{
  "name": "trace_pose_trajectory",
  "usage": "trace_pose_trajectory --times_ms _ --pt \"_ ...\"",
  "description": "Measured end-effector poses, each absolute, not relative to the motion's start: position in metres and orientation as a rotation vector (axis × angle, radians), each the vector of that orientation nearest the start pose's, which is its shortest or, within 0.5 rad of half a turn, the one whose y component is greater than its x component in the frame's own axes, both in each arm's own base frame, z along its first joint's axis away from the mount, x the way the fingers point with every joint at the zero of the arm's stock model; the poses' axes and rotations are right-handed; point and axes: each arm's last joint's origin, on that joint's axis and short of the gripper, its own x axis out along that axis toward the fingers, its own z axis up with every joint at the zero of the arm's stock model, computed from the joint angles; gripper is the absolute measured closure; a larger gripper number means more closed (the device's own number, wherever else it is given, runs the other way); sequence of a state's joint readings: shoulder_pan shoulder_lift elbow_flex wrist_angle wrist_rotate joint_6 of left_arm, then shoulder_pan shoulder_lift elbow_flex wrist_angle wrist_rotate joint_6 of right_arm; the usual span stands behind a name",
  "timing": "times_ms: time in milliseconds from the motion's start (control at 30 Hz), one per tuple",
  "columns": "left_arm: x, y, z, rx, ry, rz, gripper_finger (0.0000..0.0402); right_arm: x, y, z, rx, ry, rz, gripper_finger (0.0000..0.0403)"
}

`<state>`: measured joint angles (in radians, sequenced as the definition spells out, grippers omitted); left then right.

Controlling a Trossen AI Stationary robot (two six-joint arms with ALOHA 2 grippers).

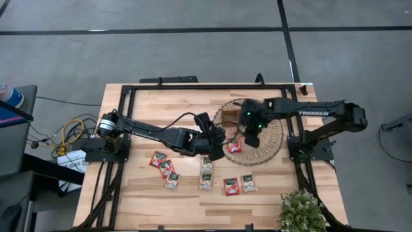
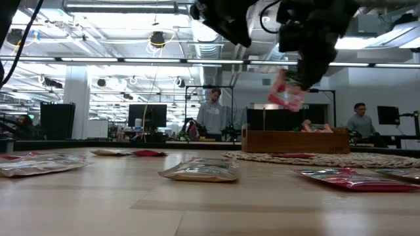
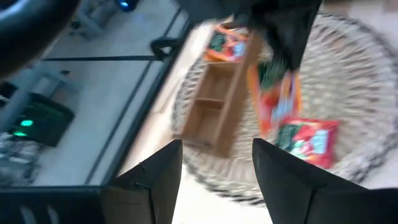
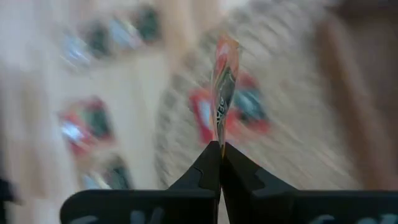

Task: Pick & Place Tea
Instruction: Put the orange tea pack into the right compartment of the brown organizer

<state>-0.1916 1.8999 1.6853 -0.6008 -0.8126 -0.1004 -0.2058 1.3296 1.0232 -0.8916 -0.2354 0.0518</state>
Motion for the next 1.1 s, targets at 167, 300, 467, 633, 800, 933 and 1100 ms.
trace_pose_trajectory --times_ms 167,300,467,633,800,933,1100 --pt "0.402 -0.052 0.292 0.317 0.797 0.661 0.0213 0.227 -0.048 0.289 0.093 1.321 -0.093 0.0403" --pt "0.391 -0.045 0.277 0.294 0.908 0.702 0.0213 0.215 -0.059 0.306 -0.015 1.403 -0.092 0.0403" --pt "0.378 -0.039 0.255 0.236 0.983 0.764 0.0213 0.202 -0.081 0.312 -0.095 1.471 -0.075 0.0403" --pt "0.372 -0.038 0.236 0.22 1.01 0.789 0.0213 0.197 -0.101 0.308 -0.173 1.521 -0.027 0.0403" --pt "0.368 -0.038 0.223 0.231 1.033 0.791 0.0213 0.204 -0.121 0.291 -0.158 1.653 0.034 0.0403" --pt "0.366 -0.037 0.215 0.234 1.04 0.791 0.0214 0.216 -0.14 0.274 -0.138 1.749 0.081 0.0403" --pt "0.367 -0.038 0.214 0.197 1.011 0.803 0.0214 0.227 -0.159 0.255 -0.086 1.814 0.119 0.0403"
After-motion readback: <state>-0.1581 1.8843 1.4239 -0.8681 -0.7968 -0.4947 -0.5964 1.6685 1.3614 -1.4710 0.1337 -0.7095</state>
